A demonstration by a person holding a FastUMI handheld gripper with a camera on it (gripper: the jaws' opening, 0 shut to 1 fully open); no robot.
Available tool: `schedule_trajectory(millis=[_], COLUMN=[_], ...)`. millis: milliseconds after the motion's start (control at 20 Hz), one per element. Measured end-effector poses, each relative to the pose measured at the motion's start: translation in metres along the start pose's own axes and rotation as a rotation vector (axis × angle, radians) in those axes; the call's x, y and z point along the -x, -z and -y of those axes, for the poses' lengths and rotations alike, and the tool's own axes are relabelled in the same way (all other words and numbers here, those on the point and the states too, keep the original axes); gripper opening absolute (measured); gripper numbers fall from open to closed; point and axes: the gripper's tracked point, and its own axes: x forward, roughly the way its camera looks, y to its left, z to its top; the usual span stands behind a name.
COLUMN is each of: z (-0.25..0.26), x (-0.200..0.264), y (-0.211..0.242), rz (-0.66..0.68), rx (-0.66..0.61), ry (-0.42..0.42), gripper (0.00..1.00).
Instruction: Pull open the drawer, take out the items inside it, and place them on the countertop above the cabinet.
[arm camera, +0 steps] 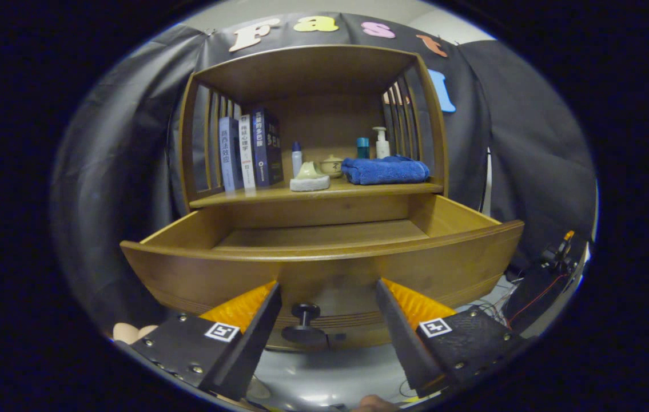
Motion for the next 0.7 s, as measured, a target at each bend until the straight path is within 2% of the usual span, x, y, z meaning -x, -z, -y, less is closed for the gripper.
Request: schedule_trajectory(millis=[700], z=[0.005], x=[-0.012], y=[-0.005], rz=[-0.006], rx=[0.018], ry=[-0.019], gripper=[0.99])
